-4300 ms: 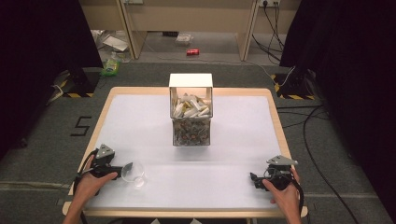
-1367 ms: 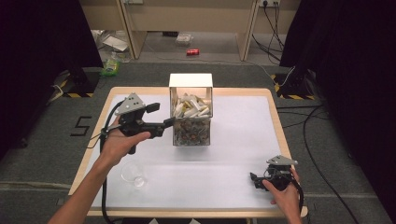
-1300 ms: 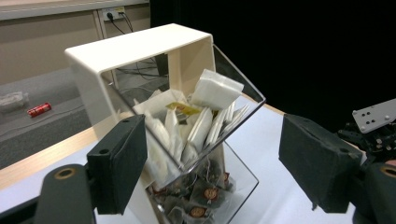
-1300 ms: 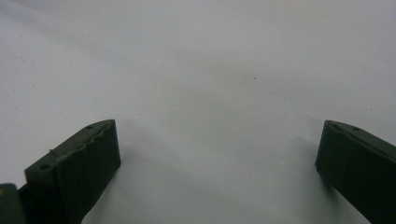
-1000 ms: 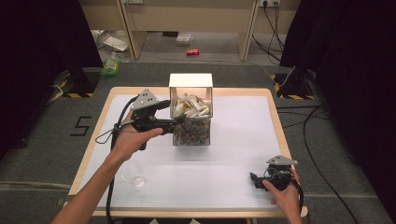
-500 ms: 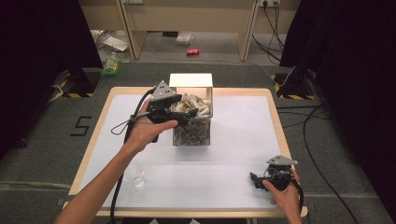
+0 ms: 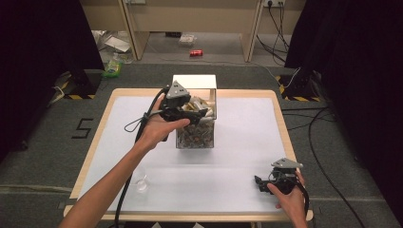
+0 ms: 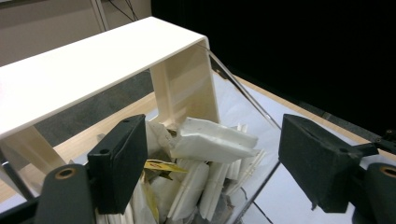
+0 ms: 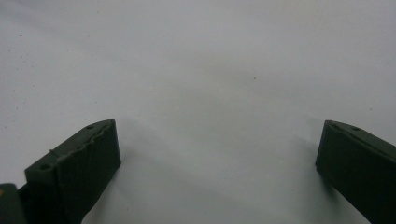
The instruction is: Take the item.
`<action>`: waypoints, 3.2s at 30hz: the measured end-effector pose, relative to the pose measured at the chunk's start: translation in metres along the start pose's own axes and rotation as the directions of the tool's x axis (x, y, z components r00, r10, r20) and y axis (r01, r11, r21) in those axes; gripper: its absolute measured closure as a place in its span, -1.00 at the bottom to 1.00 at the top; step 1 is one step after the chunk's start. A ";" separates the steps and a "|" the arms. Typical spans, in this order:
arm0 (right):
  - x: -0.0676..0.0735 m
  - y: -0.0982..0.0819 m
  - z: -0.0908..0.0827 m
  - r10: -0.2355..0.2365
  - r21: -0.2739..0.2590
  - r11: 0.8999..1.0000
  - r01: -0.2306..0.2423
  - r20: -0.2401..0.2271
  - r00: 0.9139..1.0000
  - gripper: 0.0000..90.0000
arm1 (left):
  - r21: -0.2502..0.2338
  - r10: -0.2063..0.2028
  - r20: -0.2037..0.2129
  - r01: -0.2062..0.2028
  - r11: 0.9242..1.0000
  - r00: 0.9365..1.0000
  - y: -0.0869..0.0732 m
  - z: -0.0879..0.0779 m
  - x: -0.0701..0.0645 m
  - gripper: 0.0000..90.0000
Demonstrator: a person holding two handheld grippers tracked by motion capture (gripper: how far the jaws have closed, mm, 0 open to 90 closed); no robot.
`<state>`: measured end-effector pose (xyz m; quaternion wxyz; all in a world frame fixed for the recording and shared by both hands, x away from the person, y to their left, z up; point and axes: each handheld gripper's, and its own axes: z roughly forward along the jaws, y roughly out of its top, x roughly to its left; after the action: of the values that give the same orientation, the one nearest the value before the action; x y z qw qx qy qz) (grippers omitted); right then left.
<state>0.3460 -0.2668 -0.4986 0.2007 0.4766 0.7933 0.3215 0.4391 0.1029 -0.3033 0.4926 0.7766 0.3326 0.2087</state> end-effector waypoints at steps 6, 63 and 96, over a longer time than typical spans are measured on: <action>0.000 0.000 0.000 0.001 -0.001 1.000 -0.001 0.001 1.000 -0.99 | 0.020 -0.006 -0.011 0.006 1.000 1.000 -0.001 0.005 0.001 -0.39; 0.000 0.000 0.000 0.001 -0.001 1.000 -0.001 0.001 1.000 -0.99 | -0.157 0.031 0.035 -0.025 0.987 0.999 0.022 -0.080 0.029 0.78; 0.000 0.000 0.000 0.000 -0.002 1.000 0.000 0.002 1.000 -0.99 | -0.231 0.016 0.057 -0.002 0.973 0.998 -0.046 -0.162 0.037 0.78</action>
<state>0.3460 -0.2667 -0.4987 0.2019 0.4767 0.7928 0.3216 0.3450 0.2445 -0.2756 0.5881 0.7213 0.2880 0.2255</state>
